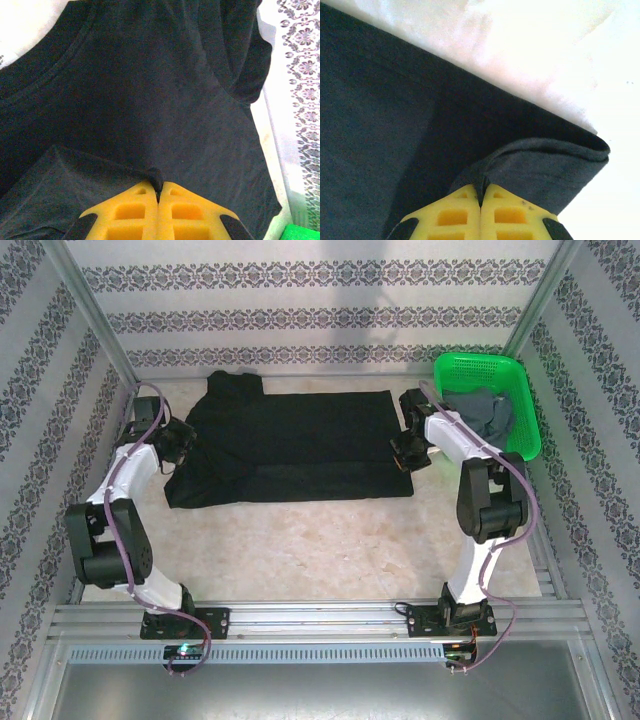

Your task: Fold and stack the t-shirts

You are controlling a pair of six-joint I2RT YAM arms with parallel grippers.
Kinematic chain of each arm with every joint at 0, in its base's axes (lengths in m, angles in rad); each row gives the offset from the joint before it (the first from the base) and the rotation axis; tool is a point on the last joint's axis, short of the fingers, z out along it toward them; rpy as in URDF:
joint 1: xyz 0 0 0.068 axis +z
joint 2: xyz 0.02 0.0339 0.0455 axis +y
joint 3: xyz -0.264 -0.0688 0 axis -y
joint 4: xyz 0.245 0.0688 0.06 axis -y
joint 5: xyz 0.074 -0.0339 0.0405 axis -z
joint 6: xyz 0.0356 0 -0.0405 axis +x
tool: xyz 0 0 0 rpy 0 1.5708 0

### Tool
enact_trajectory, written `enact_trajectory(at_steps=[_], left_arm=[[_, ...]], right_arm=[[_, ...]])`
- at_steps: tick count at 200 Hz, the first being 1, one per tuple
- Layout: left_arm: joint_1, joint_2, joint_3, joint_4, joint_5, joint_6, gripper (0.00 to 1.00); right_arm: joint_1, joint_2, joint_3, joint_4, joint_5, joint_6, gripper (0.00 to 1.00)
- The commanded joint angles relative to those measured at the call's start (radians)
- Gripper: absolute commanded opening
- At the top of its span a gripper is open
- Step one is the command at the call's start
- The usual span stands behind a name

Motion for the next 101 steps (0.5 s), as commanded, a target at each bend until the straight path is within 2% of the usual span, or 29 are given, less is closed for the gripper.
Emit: enact_trajectory(at_steps=[1,31,40,55,70,83,101], left_arm=[[0.017,0.051,0.057,0.076,0.02,0.048,0.0],[0.026,0.136,0.11,0.085,0.058,0.081,0.0],[0.031,0.152,0.128,0.072,0.067,0.093,0.13],[0.045,0.155,0.158,0.022,0.062,0.116,0.44],[0.057,0.137,0.196,-0.08,0.029,0.158,0.66],[0.067,0.108,0.209,-0.178,-0.011,0.194,0.73],[0.081,0.027,0.127,-0.253,-0.06,0.193,0.71]], right_arm=[[-0.012,0.036,0.052,-0.02,0.017,0.009,0.0],[-0.017,0.073,0.085,-0.018,0.012,-0.001,0.0],[-0.022,0.082,0.1,-0.012,0.001,-0.026,0.0],[-0.031,0.079,0.125,-0.024,0.003,-0.08,0.25],[-0.044,0.041,0.114,-0.023,0.017,-0.134,0.42],[-0.054,-0.015,0.068,0.009,0.023,-0.186,0.5],[-0.06,-0.101,-0.032,0.056,0.017,-0.239,0.51]])
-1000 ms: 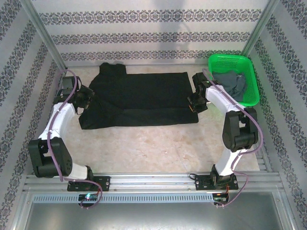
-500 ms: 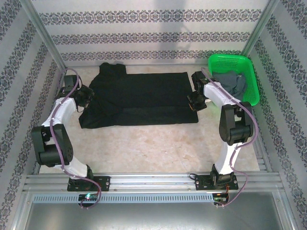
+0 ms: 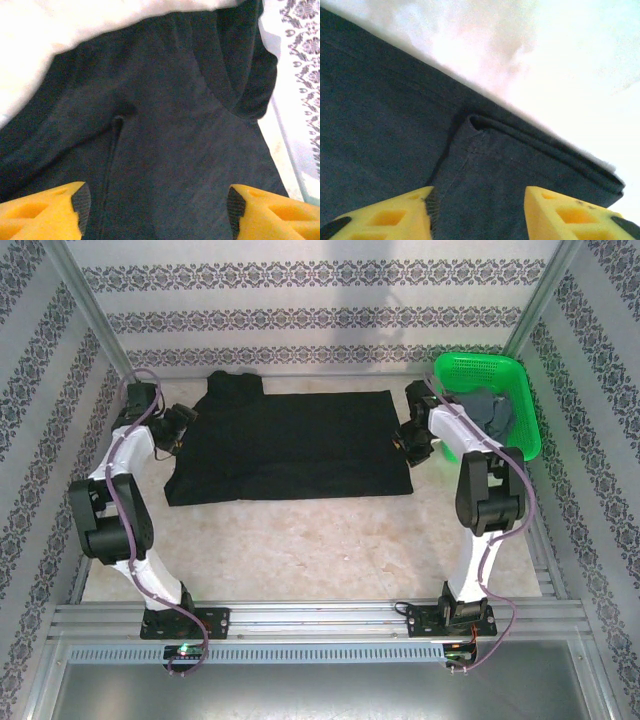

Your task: Fold and stack the t-shirts

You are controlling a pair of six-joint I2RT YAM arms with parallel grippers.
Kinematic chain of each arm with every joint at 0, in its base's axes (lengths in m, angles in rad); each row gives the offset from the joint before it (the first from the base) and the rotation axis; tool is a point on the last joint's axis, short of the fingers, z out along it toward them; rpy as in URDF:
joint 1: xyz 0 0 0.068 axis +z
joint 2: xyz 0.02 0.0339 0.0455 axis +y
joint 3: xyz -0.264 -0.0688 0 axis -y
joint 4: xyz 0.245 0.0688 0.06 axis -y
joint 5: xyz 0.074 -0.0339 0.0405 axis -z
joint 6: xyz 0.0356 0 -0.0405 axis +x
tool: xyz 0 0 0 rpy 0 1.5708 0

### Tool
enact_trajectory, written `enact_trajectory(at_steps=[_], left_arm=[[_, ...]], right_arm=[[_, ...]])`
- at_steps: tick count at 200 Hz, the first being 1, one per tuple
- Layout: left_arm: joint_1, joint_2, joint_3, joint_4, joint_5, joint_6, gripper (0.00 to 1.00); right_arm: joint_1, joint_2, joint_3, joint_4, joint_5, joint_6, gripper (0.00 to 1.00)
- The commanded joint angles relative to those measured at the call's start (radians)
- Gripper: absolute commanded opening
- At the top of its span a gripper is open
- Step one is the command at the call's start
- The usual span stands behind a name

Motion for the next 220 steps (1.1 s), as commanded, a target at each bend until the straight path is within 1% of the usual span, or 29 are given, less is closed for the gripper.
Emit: enact_trajectory(at_steps=[1,15,33,51,71,92,104,132,144,179,199,220], left_arm=[[0.026,-0.118,-0.055,-0.177,-0.079,0.059,0.7],[0.039,-0.21,-0.186,-0.185,-0.11,0.031,0.63],[0.071,-0.31,-0.363,-0.168,-0.111,-0.011,0.56],[0.107,-0.337,-0.469,-0.146,-0.08,-0.003,0.55],[0.142,-0.32,-0.536,-0.069,-0.025,0.007,0.56],[0.168,-0.257,-0.551,0.009,0.027,0.02,0.56],[0.174,-0.218,-0.547,0.046,0.048,0.022,0.56],[0.176,-0.161,-0.523,0.07,0.021,0.031,0.56],[0.177,-0.142,-0.508,0.094,0.029,0.031,0.55],[0.176,-0.065,-0.449,0.129,0.043,0.061,0.43],[0.177,-0.034,-0.436,0.142,0.043,0.072,0.39],[0.176,-0.018,-0.43,0.141,0.045,0.081,0.29]], right_arm=[[-0.011,-0.127,-0.092,0.026,0.017,-0.107,0.51],[-0.007,-0.196,-0.191,0.075,-0.006,-0.133,0.49],[0.003,-0.28,-0.323,0.146,-0.027,-0.164,0.49],[0.008,-0.351,-0.422,0.191,-0.042,-0.196,0.5],[0.002,-0.372,-0.479,0.231,-0.082,-0.231,0.53],[0.002,-0.353,-0.516,0.293,-0.128,-0.243,0.57],[0.002,-0.329,-0.532,0.324,-0.15,-0.242,0.58],[0.003,-0.278,-0.537,0.335,-0.156,-0.228,0.57],[0.004,-0.269,-0.534,0.338,-0.157,-0.221,0.54],[0.02,-0.233,-0.495,0.297,-0.128,-0.196,0.51],[0.026,-0.208,-0.487,0.276,-0.1,-0.167,0.51],[0.028,-0.182,-0.481,0.25,-0.079,-0.139,0.47]])
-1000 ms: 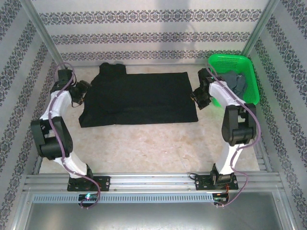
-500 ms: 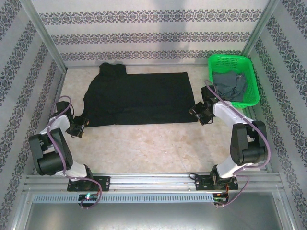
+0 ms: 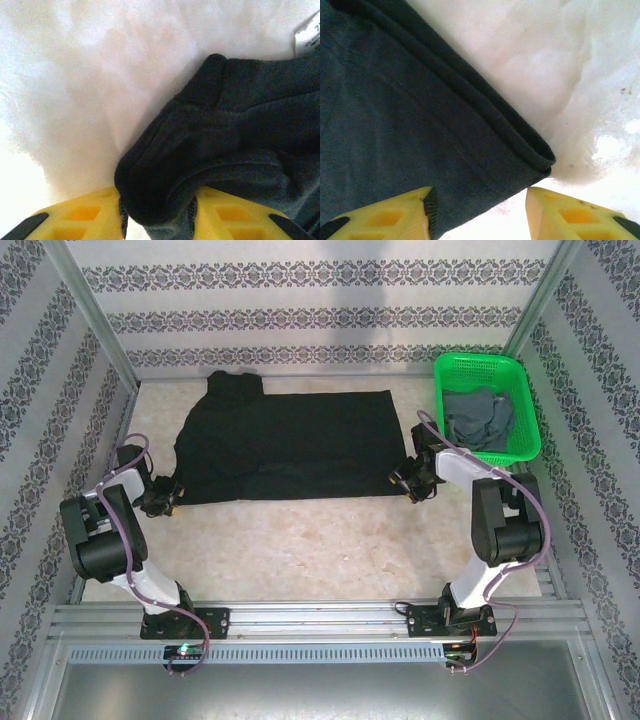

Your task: Fold and stack the t-shirts

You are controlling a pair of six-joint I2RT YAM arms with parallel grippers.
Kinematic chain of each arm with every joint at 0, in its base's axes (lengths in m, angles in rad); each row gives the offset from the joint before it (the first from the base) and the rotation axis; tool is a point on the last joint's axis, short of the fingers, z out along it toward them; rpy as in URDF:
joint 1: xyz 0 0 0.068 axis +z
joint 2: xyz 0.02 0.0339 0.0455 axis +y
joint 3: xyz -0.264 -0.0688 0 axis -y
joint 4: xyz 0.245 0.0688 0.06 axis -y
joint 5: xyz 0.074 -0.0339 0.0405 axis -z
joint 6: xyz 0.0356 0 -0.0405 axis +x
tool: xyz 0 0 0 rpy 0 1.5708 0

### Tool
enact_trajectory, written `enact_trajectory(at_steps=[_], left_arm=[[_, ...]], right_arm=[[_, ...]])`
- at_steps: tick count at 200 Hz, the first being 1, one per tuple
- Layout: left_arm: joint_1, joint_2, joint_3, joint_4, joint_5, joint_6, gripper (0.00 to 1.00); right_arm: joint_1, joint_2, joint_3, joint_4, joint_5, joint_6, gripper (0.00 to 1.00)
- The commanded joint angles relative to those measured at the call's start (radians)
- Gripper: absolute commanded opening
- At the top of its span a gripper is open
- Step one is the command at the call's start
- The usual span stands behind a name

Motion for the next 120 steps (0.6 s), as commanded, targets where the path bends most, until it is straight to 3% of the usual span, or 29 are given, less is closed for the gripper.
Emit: enact_trajectory(at_steps=[1,35,45,72,120], left_arm=[[0.0,0.058,0.028,0.137,0.012,0.039,0.29],[0.002,0.057,0.04,0.126,-0.007,0.052,0.08],[0.005,0.057,0.05,0.116,-0.014,0.057,0.0],[0.006,0.026,0.085,0.057,-0.066,0.074,0.0],[0.005,-0.116,0.096,-0.059,-0.15,0.075,0.0]], right_arm=[[0.009,0.032,0.025,-0.053,0.045,0.049,0.47],[0.017,0.089,0.068,-0.074,0.085,0.07,0.35],[0.018,0.11,0.087,-0.077,0.094,0.069,0.28],[0.026,0.131,0.135,-0.117,0.125,0.072,0.0],[0.034,0.04,0.136,-0.192,0.199,0.071,0.0]])
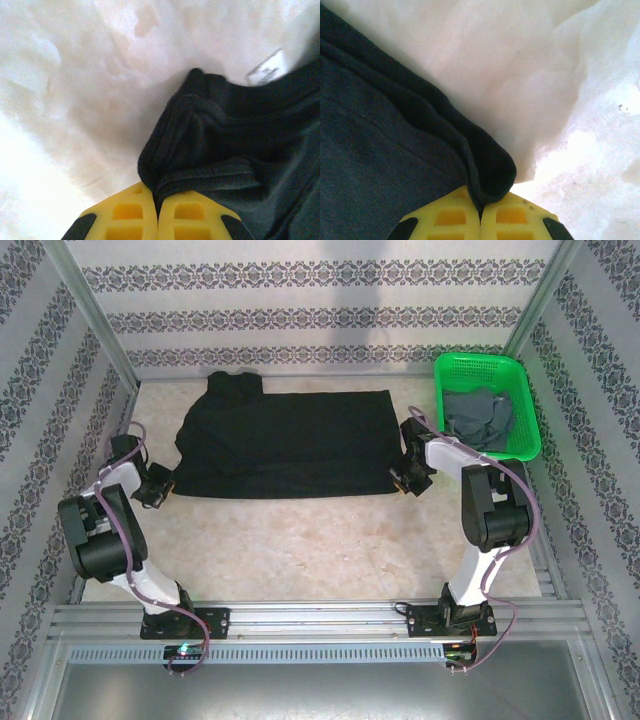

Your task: Fold and stack the t-shirts

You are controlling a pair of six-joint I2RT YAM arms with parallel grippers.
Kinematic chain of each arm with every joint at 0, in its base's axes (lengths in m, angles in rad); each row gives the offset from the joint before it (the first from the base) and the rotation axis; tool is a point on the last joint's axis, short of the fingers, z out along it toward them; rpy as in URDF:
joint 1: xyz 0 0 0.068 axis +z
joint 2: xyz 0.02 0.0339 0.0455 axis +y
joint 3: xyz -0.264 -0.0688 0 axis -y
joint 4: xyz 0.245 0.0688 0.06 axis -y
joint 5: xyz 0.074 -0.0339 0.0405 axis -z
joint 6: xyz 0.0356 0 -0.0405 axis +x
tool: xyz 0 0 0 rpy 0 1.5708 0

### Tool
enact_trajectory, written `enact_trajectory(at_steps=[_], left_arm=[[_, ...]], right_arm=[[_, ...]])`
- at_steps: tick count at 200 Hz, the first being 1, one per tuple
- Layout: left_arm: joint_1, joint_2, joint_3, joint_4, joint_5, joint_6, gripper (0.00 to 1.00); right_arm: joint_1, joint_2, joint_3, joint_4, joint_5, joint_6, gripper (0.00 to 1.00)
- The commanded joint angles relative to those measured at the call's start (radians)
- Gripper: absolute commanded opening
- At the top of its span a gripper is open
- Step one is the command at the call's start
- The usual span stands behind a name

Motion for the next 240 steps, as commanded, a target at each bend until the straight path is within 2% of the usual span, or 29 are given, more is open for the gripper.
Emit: enact_trajectory(at_steps=[1,46,84,105,125,162,197,201,212,222,240], left_arm=[[0.001,-0.089,0.019,-0.068,-0.086,0.016,0.0],[0.001,-0.225,-0.147,-0.119,-0.063,-0.072,0.0],[0.002,-0.363,-0.354,-0.136,-0.059,-0.221,0.0],[0.002,-0.41,-0.404,-0.213,-0.093,-0.278,0.0],[0.002,-0.434,-0.47,-0.217,-0.069,-0.353,0.0],[0.002,-0.471,-0.462,-0.309,-0.112,-0.405,0.0],[0.001,-0.515,-0.469,-0.282,-0.125,-0.467,0.01],[0.001,-0.528,-0.473,-0.278,-0.126,-0.474,0.02],[-0.001,-0.558,-0.476,-0.277,-0.135,-0.481,0.09],[-0.004,-0.589,-0.472,-0.295,-0.151,-0.481,0.22],[-0.019,-0.655,-0.443,-0.356,-0.185,-0.467,0.46]], right_arm=[[0.001,-0.066,0.01,-0.082,0.092,0.004,0.0],[0.022,-0.156,-0.068,-0.129,0.079,0.016,0.0],[0.016,-0.256,-0.215,-0.18,0.078,0.024,0.0],[0.018,-0.318,-0.28,-0.225,0.087,0.033,0.0],[0.02,-0.36,-0.326,-0.257,0.087,0.042,0.0],[0.013,-0.387,-0.367,-0.294,0.109,0.031,0.0],[-0.022,-0.354,-0.352,-0.282,0.091,-0.02,0.0],[-0.024,-0.35,-0.347,-0.281,0.088,-0.026,0.03],[-0.03,-0.35,-0.33,-0.283,0.086,-0.041,0.14],[-0.031,-0.356,-0.318,-0.287,0.088,-0.053,0.25],[-0.022,-0.38,-0.293,-0.28,0.081,-0.092,0.32]])
